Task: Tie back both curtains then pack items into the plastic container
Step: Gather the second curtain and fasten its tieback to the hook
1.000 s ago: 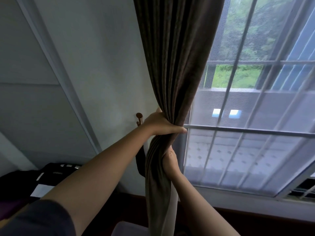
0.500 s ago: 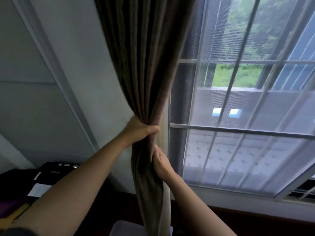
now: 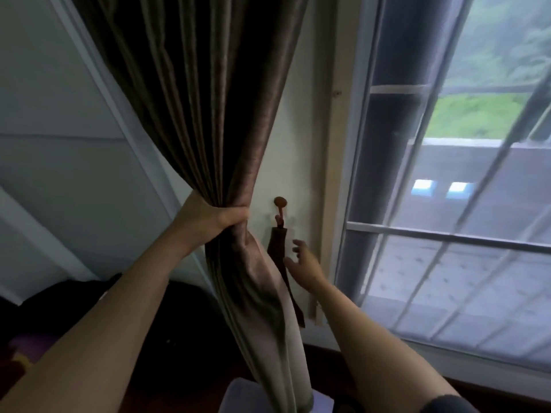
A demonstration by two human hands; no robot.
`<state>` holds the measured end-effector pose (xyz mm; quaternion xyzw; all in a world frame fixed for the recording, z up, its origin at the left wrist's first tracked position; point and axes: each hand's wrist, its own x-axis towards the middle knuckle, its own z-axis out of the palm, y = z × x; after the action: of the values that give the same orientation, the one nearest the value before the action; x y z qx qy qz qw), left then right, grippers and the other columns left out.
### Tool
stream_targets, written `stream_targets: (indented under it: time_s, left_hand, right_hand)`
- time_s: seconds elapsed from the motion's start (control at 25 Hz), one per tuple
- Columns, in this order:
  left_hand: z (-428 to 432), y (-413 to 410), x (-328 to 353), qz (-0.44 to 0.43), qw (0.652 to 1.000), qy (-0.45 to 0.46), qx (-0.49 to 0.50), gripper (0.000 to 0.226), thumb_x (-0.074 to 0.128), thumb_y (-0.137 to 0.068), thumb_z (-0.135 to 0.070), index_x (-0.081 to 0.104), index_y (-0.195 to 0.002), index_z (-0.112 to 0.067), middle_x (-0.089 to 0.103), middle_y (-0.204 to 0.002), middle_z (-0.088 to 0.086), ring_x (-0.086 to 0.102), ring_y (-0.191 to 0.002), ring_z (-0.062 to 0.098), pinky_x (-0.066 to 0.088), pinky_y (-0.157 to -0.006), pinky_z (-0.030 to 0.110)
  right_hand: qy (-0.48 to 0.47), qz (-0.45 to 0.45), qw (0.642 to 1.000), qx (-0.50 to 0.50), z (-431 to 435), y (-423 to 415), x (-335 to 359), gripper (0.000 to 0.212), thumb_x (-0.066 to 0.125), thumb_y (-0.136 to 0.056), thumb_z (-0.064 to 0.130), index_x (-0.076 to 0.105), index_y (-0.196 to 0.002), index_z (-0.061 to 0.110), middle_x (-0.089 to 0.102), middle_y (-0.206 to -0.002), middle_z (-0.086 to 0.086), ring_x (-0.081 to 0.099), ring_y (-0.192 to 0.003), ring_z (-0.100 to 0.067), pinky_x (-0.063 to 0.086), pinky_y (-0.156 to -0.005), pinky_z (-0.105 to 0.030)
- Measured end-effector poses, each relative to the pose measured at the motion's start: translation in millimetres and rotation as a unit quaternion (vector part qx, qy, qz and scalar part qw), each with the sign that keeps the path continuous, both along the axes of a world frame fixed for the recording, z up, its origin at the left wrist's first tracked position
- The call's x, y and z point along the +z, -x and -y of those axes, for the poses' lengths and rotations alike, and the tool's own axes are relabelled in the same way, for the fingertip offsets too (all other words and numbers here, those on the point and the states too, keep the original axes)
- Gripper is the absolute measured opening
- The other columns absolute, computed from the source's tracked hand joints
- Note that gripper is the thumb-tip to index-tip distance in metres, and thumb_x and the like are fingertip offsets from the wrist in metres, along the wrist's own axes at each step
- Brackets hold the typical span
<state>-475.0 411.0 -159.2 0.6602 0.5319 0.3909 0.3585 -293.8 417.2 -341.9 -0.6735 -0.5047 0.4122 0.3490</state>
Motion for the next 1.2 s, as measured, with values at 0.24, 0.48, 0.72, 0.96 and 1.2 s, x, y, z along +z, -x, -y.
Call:
stream_targets:
  time_s: [0.24,0.48,0.72,0.96,1.2]
  left_hand:
    - [-4.4,18.1,-0.6,-0.009,1.000,0.006,-0.019,0.057,0.076,-0.043,-0.034,0.063,-0.098,-0.026,0.064,-0.093,-0.015,0.060,-0.084,-0.005,0.043,-0.067,0.011]
    - [-17.2,33.8,6.0,-0.009,0.999,0.008,-0.037,0.054,0.075,-0.043,-0.035,0.067,-0.095,-0.024,0.069,-0.091,-0.011,0.066,-0.082,0.001,0.047,-0.068,0.015]
    - [-21.9,13.2,-3.8,-0.011,0.995,0.010,-0.094,0.054,0.077,-0.050,-0.030,0.064,-0.102,-0.020,0.067,-0.098,-0.004,0.064,-0.093,0.012,0.050,-0.080,0.027]
    - [-18.0,-26.4,-13.1,0.000,0.991,0.037,-0.127,0.045,0.081,-0.061,-0.020,0.064,-0.102,-0.021,0.065,-0.099,-0.007,0.061,-0.094,0.009,0.049,-0.080,0.024]
    - [-6.5,-90.0,-30.5,0.016,0.995,0.045,-0.091,0.033,0.080,-0.064,-0.022,0.062,-0.091,-0.029,0.063,-0.094,-0.010,0.060,-0.087,0.004,0.047,-0.070,0.018]
  right_hand:
    - [0.030,-0.095,0.994,-0.050,-59.0,18.9,-4.3,0.056,0.064,-0.085,0.023,0.041,-0.135,0.011,0.050,-0.131,-0.011,0.052,-0.112,-0.027,0.049,-0.093,-0.040]
    - [0.037,-0.139,0.989,-0.030,-48.7,11.0,-9.7,0.015,0.063,-0.087,0.021,0.060,-0.098,0.011,0.063,-0.096,-0.007,0.061,-0.089,-0.018,0.047,-0.070,-0.023]
    - [0.065,0.009,0.998,0.000,9.9,-64.1,9.6,0.022,0.065,-0.085,0.038,0.060,-0.072,0.022,0.057,-0.068,0.004,0.054,-0.065,-0.010,0.040,-0.058,-0.020]
    - [0.093,0.203,0.974,0.028,58.7,-138.1,34.8,0.036,0.068,-0.080,0.047,0.054,-0.063,0.018,0.052,-0.060,0.004,0.050,-0.061,-0.012,0.037,-0.056,-0.026]
    - [0.008,0.322,0.946,0.046,77.7,-207.2,71.6,0.049,0.071,-0.074,0.046,0.035,-0.055,0.018,0.038,-0.053,0.004,0.038,-0.056,-0.014,0.030,-0.055,-0.032]
